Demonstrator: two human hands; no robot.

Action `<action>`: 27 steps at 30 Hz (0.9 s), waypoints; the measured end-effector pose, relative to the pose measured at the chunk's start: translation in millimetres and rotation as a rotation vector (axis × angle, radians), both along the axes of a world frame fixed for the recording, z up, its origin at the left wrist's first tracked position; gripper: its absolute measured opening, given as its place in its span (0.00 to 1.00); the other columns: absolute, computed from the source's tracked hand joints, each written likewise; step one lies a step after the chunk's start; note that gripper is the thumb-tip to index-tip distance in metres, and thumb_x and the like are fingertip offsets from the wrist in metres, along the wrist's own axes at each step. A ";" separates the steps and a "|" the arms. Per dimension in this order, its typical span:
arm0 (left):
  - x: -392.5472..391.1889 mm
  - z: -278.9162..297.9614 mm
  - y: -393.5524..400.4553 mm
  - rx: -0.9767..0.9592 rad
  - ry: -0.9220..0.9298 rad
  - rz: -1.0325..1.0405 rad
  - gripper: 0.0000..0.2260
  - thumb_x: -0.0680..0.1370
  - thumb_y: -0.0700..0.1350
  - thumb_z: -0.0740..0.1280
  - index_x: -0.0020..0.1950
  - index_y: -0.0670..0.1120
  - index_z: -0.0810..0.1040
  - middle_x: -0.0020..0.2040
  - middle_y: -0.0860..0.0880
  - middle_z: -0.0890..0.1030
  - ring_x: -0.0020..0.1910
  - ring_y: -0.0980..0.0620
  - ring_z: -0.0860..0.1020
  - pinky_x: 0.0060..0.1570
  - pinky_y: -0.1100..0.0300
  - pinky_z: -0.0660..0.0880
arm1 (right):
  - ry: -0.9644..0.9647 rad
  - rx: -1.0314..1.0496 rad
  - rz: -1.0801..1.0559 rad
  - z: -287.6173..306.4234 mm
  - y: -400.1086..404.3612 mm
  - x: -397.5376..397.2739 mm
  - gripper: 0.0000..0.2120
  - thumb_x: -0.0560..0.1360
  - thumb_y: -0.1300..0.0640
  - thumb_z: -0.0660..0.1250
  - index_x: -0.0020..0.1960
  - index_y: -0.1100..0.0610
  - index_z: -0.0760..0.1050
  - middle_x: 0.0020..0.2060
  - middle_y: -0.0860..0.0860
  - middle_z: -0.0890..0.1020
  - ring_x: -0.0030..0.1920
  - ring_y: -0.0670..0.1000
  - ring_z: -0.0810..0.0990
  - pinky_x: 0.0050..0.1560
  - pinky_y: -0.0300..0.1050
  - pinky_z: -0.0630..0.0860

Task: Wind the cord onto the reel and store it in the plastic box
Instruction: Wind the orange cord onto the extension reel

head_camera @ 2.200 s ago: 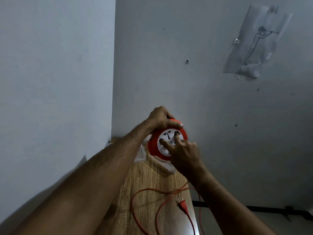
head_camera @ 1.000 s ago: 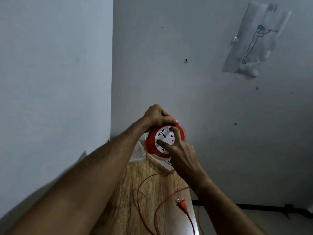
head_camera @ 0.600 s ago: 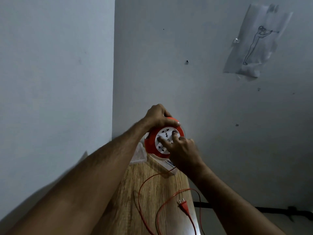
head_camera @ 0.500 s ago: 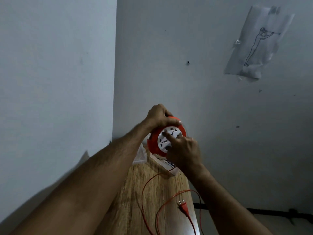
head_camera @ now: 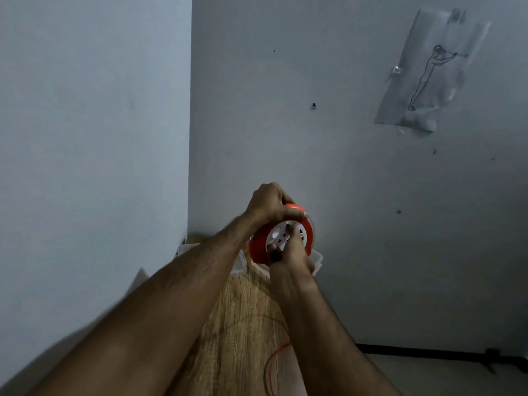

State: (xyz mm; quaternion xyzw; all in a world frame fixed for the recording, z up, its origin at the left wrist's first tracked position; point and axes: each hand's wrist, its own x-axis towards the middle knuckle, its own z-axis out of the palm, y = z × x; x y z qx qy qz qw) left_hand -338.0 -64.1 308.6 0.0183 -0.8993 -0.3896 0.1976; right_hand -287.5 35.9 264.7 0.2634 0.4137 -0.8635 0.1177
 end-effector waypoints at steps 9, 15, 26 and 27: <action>0.3 4.5 -21.6 0.184 -0.042 0.000 0.16 0.68 0.56 0.82 0.47 0.47 0.90 0.43 0.50 0.89 0.40 0.54 0.87 0.47 0.52 0.86 | 0.901 0.944 0.079 -3.9 35.6 14.1 0.14 0.76 0.58 0.74 0.59 0.56 0.76 0.52 0.55 0.85 0.44 0.52 0.87 0.35 0.35 0.82; 0.1 1.0 -22.5 0.188 -0.103 -0.054 0.16 0.68 0.56 0.82 0.49 0.46 0.90 0.45 0.49 0.89 0.41 0.53 0.88 0.49 0.51 0.86 | 1.650 1.823 0.402 -20.0 63.5 -7.6 0.23 0.70 0.66 0.76 0.63 0.52 0.80 0.70 0.63 0.72 0.39 0.54 0.84 0.34 0.39 0.78; 1.9 6.1 -19.9 0.123 -0.142 -0.106 0.15 0.67 0.57 0.82 0.45 0.47 0.90 0.41 0.51 0.89 0.40 0.52 0.88 0.49 0.48 0.86 | 2.019 2.232 0.270 -5.8 71.5 -30.3 0.28 0.70 0.51 0.78 0.69 0.51 0.77 0.59 0.69 0.80 0.33 0.59 0.85 0.29 0.49 0.82; 1.6 6.1 -18.9 0.120 -0.128 -0.091 0.15 0.67 0.58 0.82 0.45 0.47 0.90 0.40 0.51 0.89 0.39 0.53 0.88 0.48 0.48 0.86 | 2.028 2.229 0.242 -5.6 71.1 -34.5 0.28 0.70 0.50 0.78 0.68 0.52 0.77 0.57 0.69 0.82 0.32 0.59 0.85 0.29 0.48 0.81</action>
